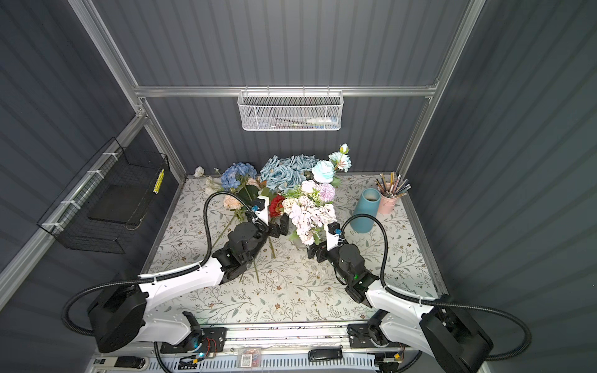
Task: Arrange flowers in a vase
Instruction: Place the flowers into the vase, then rotate the vase at the center of the table.
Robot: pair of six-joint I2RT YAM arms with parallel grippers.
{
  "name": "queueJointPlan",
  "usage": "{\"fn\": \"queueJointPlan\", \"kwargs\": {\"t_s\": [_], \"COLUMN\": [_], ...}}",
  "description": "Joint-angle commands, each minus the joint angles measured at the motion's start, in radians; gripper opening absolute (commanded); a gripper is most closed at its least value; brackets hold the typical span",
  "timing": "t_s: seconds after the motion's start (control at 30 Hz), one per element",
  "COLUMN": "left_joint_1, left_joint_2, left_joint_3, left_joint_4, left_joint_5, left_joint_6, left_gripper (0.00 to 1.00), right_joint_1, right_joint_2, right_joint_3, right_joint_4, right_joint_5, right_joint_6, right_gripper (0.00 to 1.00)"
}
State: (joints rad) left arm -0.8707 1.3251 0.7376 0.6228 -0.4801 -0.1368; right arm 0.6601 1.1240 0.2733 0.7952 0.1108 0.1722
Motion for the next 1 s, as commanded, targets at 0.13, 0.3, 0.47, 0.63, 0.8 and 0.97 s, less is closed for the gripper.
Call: {"fn": "queueJointPlan", "kwargs": {"t_s": [0.13, 0.3, 0.47, 0.63, 0.8, 0.97], "left_joint_1": [0.005, 0.009, 0.036, 0.062, 0.083, 0.158], "left_joint_2": [-0.209, -0.237, -0.169, -0.106, -0.116, -0.187], "left_joint_3": [-0.094, -0.162, -0.170, -0.155, -0.163, -0.195], "left_joint_4": [-0.300, -0.322, -0.267, -0.236, -0.237, -0.264], "left_joint_5": [0.006, -0.121, -0.117, -0.081, -0.079, -0.093], "left_joint_6": [-0.145, -0.199, -0.239, -0.248, -0.250, -0.259], "left_gripper": [1.00, 1.00, 1.00, 1.00, 1.00, 1.00], "right_joint_1": [0.003, 0.004, 0.004, 0.004, 0.003, 0.000], "right_joint_2": [0.234, 0.393, 0.486, 0.567, 0.647, 0.683], "right_joint_3": [0.025, 0.071, 0.137, 0.197, 0.256, 0.296], "right_joint_4": [0.274, 0.476, 0.560, 0.610, 0.660, 0.661], "right_joint_5": [-0.018, 0.003, -0.008, 0.030, 0.069, 0.073], "right_joint_6": [0.000, -0.010, -0.019, -0.049, -0.073, -0.083], "right_gripper": [0.99, 0.99, 0.99, 0.99, 0.99, 0.98]}}
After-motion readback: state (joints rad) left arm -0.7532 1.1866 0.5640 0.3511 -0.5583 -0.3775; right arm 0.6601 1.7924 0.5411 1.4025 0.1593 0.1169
